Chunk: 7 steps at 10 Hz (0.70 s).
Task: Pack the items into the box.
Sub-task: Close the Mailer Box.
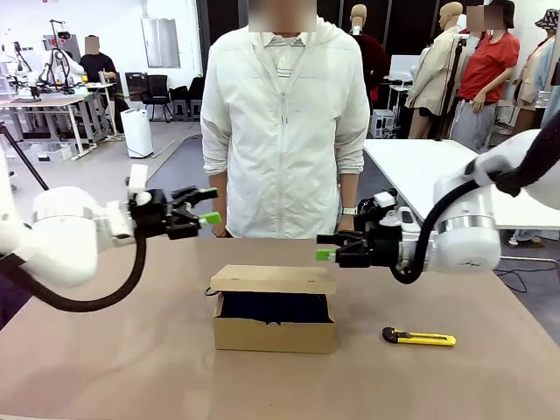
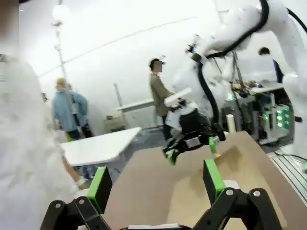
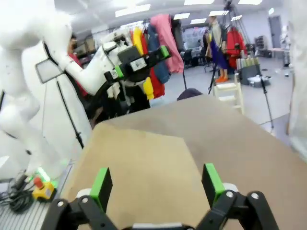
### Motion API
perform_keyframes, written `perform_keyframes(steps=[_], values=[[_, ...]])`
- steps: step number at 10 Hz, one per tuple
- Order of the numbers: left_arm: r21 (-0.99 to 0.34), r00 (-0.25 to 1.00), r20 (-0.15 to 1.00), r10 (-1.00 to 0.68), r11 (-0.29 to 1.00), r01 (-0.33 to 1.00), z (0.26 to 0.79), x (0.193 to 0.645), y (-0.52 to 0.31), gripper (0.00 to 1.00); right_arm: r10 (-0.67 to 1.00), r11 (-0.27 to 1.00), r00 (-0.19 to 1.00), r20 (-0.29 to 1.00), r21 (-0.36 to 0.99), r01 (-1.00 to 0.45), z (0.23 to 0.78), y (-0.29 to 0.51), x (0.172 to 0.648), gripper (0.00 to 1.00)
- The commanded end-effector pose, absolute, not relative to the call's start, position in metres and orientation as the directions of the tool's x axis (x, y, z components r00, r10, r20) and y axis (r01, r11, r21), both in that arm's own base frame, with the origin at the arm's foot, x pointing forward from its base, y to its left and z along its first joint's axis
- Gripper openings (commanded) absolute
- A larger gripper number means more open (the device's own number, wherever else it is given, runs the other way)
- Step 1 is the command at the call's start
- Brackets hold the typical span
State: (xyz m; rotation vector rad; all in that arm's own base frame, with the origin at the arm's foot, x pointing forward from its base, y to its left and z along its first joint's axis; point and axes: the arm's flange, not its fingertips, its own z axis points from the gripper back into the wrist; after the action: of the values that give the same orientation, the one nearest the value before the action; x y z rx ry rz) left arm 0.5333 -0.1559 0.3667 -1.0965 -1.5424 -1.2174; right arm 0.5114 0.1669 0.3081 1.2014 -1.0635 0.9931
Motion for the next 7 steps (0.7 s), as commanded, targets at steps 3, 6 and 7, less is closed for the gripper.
perform_keyframes(steps=[3,6,7], values=[[0.237,-0.245,0.961,-0.129,-0.073,0.969,0.299,0.551,-0.207,1.00,0.239,0.059,0.160,0.958,0.150,-0.987,0.292,0.192,0.502,1.00],[0.182,-0.215,0.955,-0.203,-0.169,0.969,0.271,0.556,-0.228,1.00,0.393,0.096,0.169,0.904,0.142,-0.985,0.274,0.198,0.494,1.00],[0.147,-0.188,0.957,-0.222,-0.188,0.971,0.262,0.558,-0.230,1.00,0.414,0.089,0.160,0.896,0.135,-0.987,0.270,0.197,0.490,1.00]])
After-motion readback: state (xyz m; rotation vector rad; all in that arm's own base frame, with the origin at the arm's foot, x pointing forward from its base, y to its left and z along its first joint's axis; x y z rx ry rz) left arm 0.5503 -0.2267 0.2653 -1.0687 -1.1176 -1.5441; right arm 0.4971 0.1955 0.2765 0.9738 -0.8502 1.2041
